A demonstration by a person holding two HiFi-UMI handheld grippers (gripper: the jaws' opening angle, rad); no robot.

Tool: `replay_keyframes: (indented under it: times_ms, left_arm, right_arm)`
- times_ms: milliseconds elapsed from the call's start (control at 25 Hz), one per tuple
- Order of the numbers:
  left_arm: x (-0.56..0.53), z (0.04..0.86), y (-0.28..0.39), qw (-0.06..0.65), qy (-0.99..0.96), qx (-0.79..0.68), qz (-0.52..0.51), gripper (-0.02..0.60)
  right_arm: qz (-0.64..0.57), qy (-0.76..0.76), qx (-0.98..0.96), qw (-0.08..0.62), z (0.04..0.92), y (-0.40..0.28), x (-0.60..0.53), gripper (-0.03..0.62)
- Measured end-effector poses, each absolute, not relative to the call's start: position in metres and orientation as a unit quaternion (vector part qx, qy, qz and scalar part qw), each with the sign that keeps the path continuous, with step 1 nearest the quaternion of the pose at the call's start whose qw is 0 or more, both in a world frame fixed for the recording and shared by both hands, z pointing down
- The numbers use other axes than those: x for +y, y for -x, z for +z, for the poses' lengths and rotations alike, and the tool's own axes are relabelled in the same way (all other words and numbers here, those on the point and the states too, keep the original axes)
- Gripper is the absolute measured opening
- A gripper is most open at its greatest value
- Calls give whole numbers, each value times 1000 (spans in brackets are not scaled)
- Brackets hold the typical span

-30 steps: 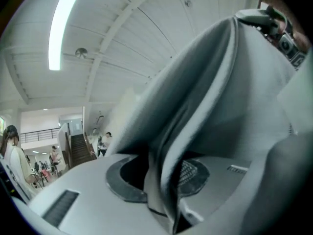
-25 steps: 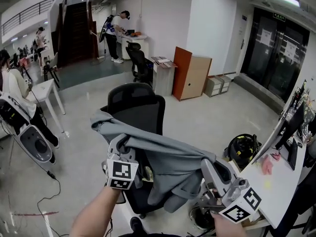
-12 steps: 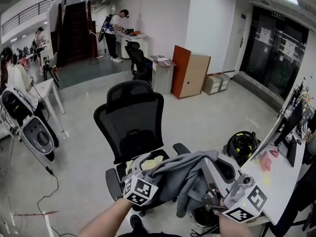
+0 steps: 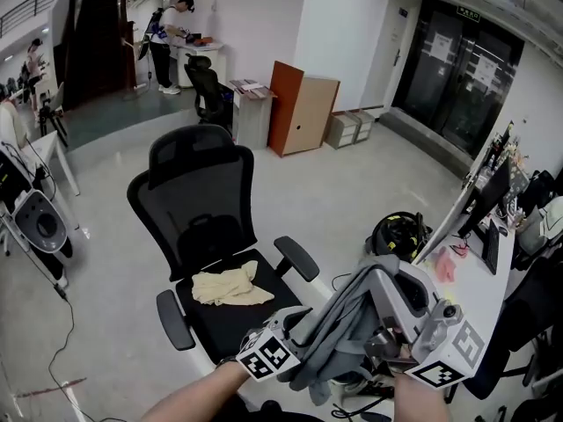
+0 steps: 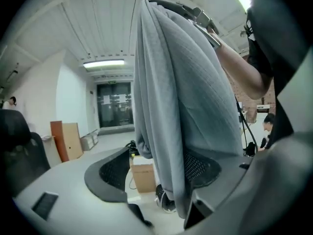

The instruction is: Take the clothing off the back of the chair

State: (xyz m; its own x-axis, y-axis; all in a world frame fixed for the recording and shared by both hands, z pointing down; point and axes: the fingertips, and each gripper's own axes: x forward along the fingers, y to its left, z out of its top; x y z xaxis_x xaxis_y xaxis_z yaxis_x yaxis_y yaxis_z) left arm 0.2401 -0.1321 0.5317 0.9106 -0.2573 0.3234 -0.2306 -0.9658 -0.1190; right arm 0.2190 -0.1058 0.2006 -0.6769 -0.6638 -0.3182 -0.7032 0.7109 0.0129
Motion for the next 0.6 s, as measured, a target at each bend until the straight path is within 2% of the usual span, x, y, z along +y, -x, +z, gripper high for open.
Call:
replay_keyframes:
  times_ms: [160, 360, 600]
  left_arm:
    - [-118, 537, -258, -1, 984, 96, -151, 304]
    - [-108, 536, -251, -10, 985, 91, -144, 304]
    - [-108, 568, -225, -17, 974, 130, -185, 315]
  right_arm:
    - [77, 395, 903, 149, 193, -237, -98, 32]
    - [69, 428, 888, 153, 195, -258, -101, 32]
    - [76, 386, 905, 162, 182, -238, -90, 32]
